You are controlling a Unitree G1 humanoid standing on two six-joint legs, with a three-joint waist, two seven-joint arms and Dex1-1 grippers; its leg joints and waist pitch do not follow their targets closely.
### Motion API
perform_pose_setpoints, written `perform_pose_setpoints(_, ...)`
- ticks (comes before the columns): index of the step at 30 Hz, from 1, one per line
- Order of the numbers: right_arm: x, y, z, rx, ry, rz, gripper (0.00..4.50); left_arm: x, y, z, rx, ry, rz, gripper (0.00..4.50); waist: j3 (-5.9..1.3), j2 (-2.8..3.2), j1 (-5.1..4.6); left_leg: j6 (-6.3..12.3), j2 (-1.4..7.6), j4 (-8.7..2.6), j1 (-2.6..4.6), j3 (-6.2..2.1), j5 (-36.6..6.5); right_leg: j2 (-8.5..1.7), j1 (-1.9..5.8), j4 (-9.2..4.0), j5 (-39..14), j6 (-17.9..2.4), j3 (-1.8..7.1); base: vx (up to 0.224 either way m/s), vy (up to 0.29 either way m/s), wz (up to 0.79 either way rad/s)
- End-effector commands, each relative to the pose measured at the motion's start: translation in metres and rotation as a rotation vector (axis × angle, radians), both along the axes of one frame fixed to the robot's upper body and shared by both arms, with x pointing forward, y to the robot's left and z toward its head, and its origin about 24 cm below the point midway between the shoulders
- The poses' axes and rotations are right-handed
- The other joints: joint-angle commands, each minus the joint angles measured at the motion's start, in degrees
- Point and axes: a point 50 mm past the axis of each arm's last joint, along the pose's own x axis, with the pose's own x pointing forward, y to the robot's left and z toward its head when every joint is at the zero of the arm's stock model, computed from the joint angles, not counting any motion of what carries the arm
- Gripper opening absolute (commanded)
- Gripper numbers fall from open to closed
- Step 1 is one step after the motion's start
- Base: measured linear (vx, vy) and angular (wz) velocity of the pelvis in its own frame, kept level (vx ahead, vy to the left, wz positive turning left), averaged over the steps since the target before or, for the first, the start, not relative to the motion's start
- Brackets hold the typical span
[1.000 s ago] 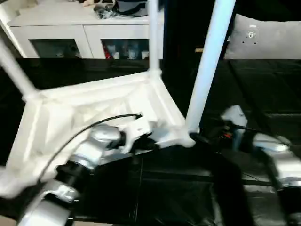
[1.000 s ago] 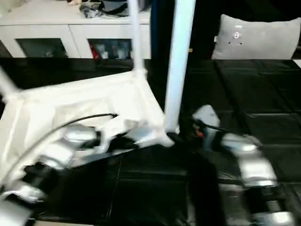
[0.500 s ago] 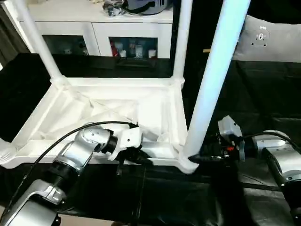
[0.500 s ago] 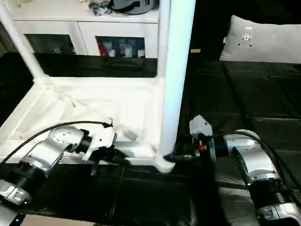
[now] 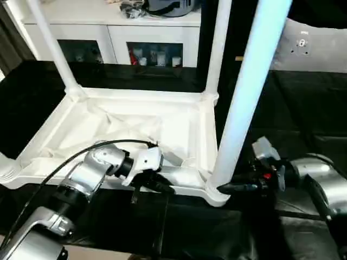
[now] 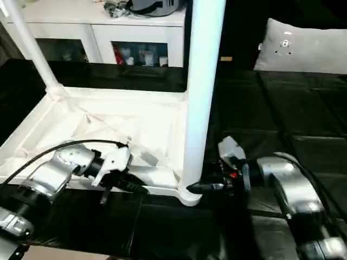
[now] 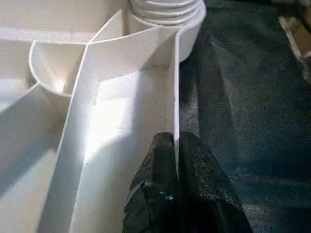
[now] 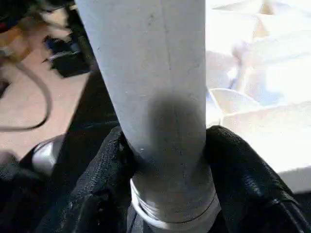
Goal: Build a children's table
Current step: Rotate leg to tighten
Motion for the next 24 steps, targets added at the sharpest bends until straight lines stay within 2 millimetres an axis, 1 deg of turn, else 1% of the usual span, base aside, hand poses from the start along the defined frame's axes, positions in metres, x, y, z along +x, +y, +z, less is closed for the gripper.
perform_pose_setpoints(1, 0.006, 0.018, -0.002, 0.022, -0.003, -0.08, 1.96, 0.002, -0.021, 0.0, -0.056, 0.008, 0.054, 0.0, -3.11, -1.06, -0.3, 6.12, 4.02, -3.83, 1.23, -1.28, -4.7, -5.2, 1.28, -3.72, 4.4, -16.1, 2.14, 0.0, 0.0, 0.0)
perform_pose_setpoints(2, 0.011, 0.021, -0.005, -0.004, -0.012, -0.169, 1.96, 0.005, -0.025, 0.001, -0.066, 0.006, 0.103, 0.0, -2.87, -0.98, -0.69, 4.66, 3.91, -4.09, 1.35, -1.3, -6.8, -5.27, 1.09, -4.16, 0.5, -16.0, 2.19, 0.0, 0.0, 0.0)
perform_pose_setpoints(3, 0.019, 0.025, -0.008, -0.015, -0.018, -0.281, 1.96, 0.009, -0.029, 0.001, -0.071, 0.002, 0.162, 0.0, -2.63, -1.24, -1.17, 3.33, 3.65, -4.36, 1.25, -1.35, -8.7, -5.31, 1.33, -4.57, -3.7, -15.5, 2.23, 0.0, 0.0, 0.0)
perform_pose_setpoints(4, 0.022, 0.027, -0.009, -0.017, -0.016, -0.328, 1.96, 0.01, -0.031, 0.001, -0.069, 0.0, 0.188, 0.0, -2.67, -1.04, -1.4, 2.57, 3.71, -4.46, 1.39, -1.36, -8.9, -5.32, 1.28, -4.58, -4.7, -15.3, 2.35, 0.0, 0.0, 0.0)
perform_pose_setpoints(5, 0.03, 0.033, -0.011, -0.04, -0.014, -0.442, 1.96, 0.015, -0.037, -0.001, -0.056, -0.019, 0.252, 0.0, -2.49, -1.1, -2.28, 1.37, 3.57, -4.75, 1.21, -1.54, -9.4, -5.14, 1.33, -4.69, -6.3, -14.9, 2.34, 0.0, 0.0, 0.0)
perform_pose_setpoints(6, 0.032, 0.035, -0.011, -0.051, -0.015, -0.482, 1.96, 0.016, -0.039, -0.001, -0.053, -0.023, 0.277, 0.0, -2.55, -1.06, -2.91, 0.31, 3.44, -4.98, 1.13, -1.7, -9.6, -5.11, 1.55, -4.76, -7.2, -14.1, 2.22, 0.0, 0.0, 0.0)
perform_pose_setpoints(7, 0.036, 0.038, -0.012, -0.061, -0.006, -0.544, 1.96, 0.018, -0.043, -0.001, -0.053, -0.025, 0.305, 0.0, -2.55, -1.11, -3.48, 0.09, 3.31, -4.89, 1.34, -1.58, -10.3, -5.08, 1.35, -5.06, -7.6, -13.8, 2.37, 0.0, 0.0, 0.0)
perform_pose_setpoints(8, 0.038, 0.039, -0.013, -0.066, 0.002, -0.584, 1.96, 0.019, -0.045, -0.001, -0.053, -0.024, 0.323, 0.0, -2.63, -1.11, -3.5, 0.17, 3.28, -4.72, 1.36, -1.55, -10.1, -5.16, 1.43, -5.1, -7.3, -13.7, 2.46, 0.0, 0.0, 0.0)
perform_pose_setpoints(9, 0.042, 0.041, -0.014, -0.062, 0.014, -0.651, 1.96, 0.022, -0.048, -0.001, -0.048, -0.038, 0.359, 0.0, -2.58, -0.99, -3.69, 0.7, 3.17, -4.63, 1.21, -1.43, -9.1, -5.12, 1.45, -5.2, -5.9, -13.6, 2.62, 0.0, 0.0, 0.0)
perform_pose_setpoints(10, 0.045, 0.042, -0.014, -0.059, 0.023, -0.694, 1.96, 0.024, -0.051, -0.001, -0.042, -0.048, 0.384, 0.0, -2.74, -1.05, -3.7, 1.1, 3.11, -4.46, 1.19, -1.38, -8.2, -5.07, 1.47, -5.15, -4.6, -13.4, 2.62, 0.0, 0.0, 0.0)
perform_pose_setpoints(11, 0.046, 0.046, -0.014, -0.05, -0.002, -0.714, 1.96, 0.025, -0.055, -0.001, -0.045, -0.053, 0.408, 0.0, -2.83, -0.89, -3.68, 1.48, 3.11, -4.38, 1.16, -1.3, -7.1, -5.03, 1.44, -5.12, -3.1, -13.3, 2.63, 0.0, 0.0, 0.0)
perform_pose_setpoints(12, 0.047, 0.049, -0.014, -0.05, -0.032, -0.734, 1.96, 0.026, -0.059, 0.0, -0.049, -0.055, 0.437, 0.0, -2.83, -0.89, -3.68, 1.48, 3.11, -4.38, 1.16, -1.3, -7.1, -5.03, 1.44, -5.12, -3.1, -13.3, 2.63, 0.0, 0.0, 0.0)
perform_pose_setpoints(13, 0.047, 0.049, -0.014, -0.05, -0.032, -0.734, 2.3, 0.026, -0.059, 0.0, -0.049, -0.055, 0.437, 0.0, -2.8, -0.73, -3.62, 1.54, 3.19, -4.37, 1.18, -1.3, -7.0, -5.07, 1.32, -5.12, -2.7, -13.2, 2.64, 0.0, 0.0, 0.0)
perform_pose_setpoints(14, 0.046, 0.055, -0.013, -0.016, -0.057, -0.735, 2.5, 0.027, -0.064, 0.0, -0.06, -0.056, 0.449, 0.0, -2.97, -0.92, -3.44, 1.75, 3.16, -4.27, 1.08, -1.27, -6.1, -4.97, 1.51, -4.92, -0.8, -13.2, 2.55, 0.0, 0.0, 0.0)
perform_pose_setpoints(15, 0.045, 0.057, -0.012, 0.007, -0.052, -0.736, 2.63, 0.027, -0.066, 0.0, -0.062, -0.059, 0.447, 0.0, -3.1, -0.83, -3.39, 2.27, 3.2, -4.23, 1.0, -1.38, -5.1, -4.9, 1.59, -4.66, 1.5, -13.3, 2.47, 0.0, 0.0, 0.0)
perform_pose_setpoints(17, 0.042, 0.06, -0.011, 0.026, -0.062, -0.716, 2.74, 0.027, -0.068, 0.001, -0.066, -0.069, 0.444, 0.0, -3.12, -0.81, -3.38, 2.96, 3.19, -4.18, 0.92, -1.42, -4.6, -4.81, 1.61, -4.51, 3.4, -13.4, 2.41, 0.0, 0.0, 0.0)
perform_pose_setpoints(18, 0.038, 0.059, -0.01, 0.025, -0.071, -0.691, 2.85, 0.027, -0.066, 0.001, -0.064, -0.078, 0.441, 0.0, -3.14, -0.84, -3.23, 3.83, 3.26, -4.11, 0.94, -1.4, -4.2, -4.86, 1.64, -4.44, 5.3, -13.4, 2.39, 0.0, 0.0, 0.0)
perform_pose_setpoints(19, 0.035, 0.057, -0.01, 0.024, -0.077, -0.674, 2.85, 0.028, -0.063, 0.001, -0.06, -0.092, 0.439, 0.0, -3.14, -0.81, -3.12, 4.21, 3.26, -4.06, 0.94, -1.39, -4.3, -4.89, 1.67, -4.44, 5.6, -13.2, 2.41, 0.0, 0.0, 0.0)
perform_pose_setpoints(20, 0.035, 0.057, -0.01, 0.024, -0.077, -0.674, 3.07, 0.028, -0.063, 0.001, -0.06, -0.092, 0.439, 0.0, -3.13, -0.85, -3.09, 4.29, 3.23, -4.07, 0.9, -1.38, -4.4, -4.95, 1.75, -4.48, 5.5, -13.2, 2.42, 0.0, 0.0, 0.0)
perform_pose_setpoints(22, 0.032, 0.049, -0.008, 0.038, -0.091, -0.648, 3.13, 0.027, -0.057, 0.0, -0.048, -0.106, 0.414, 0.0, -3.1, -0.81, -3.0, 4.47, 3.21, -4.03, 0.87, -1.35, -4.8, -4.99, 1.78, -4.61, 4.5, -13.1, 2.41, 0.0, 0.0, 0.0)
perform_pose_setpoints(23, 0.03, 0.044, -0.006, 0.044, -0.102, -0.627, 3.18, 0.026, -0.053, -0.001, -0.041, -0.115, 0.389, 0.0, -3.18, -0.62, -2.75, 4.67, 3.29, -3.95, 0.9, -1.41, -5.0, -5.12, 1.78, -4.66, 4.2, -12.9, 2.47, 0.0, 0.0, 0.0)
perform_pose_setpoints(24, 0.03, 0.044, -0.006, 0.044, -0.102, -0.627, 3.38, 0.026, -0.053, -0.001, -0.041, -0.115, 0.389, 0.0, -3.17, -0.73, -2.73, 4.69, 3.3, -3.98, 0.83, -1.35, -4.9, -4.99, 1.78, -4.57, 4.4, -12.7, 2.43, 0.0, 0.0, 0.0)
